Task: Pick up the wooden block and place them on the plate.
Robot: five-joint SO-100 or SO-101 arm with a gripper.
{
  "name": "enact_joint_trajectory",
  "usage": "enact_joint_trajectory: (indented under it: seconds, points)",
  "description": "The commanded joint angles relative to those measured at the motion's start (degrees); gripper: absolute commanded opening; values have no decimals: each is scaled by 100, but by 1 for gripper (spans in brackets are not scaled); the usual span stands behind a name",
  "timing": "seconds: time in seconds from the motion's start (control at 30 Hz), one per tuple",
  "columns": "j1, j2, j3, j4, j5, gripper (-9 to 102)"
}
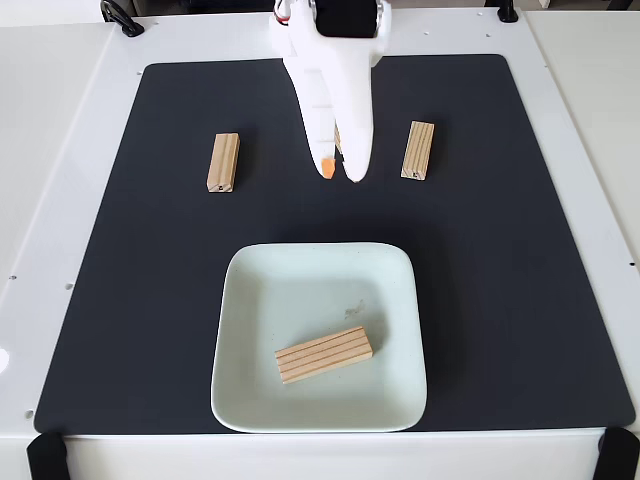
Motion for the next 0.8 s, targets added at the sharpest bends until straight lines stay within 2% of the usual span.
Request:
enact_joint_trajectory:
  seconds: [0.0,0.17,0.57,0.77]
  points:
    - [9,615,141,457,-316,10]
    - [9,1011,141,1468,-422,-1]
    - [97,2180,316,2909,-325,0]
    - [483,3146,1318,3067,-387,0]
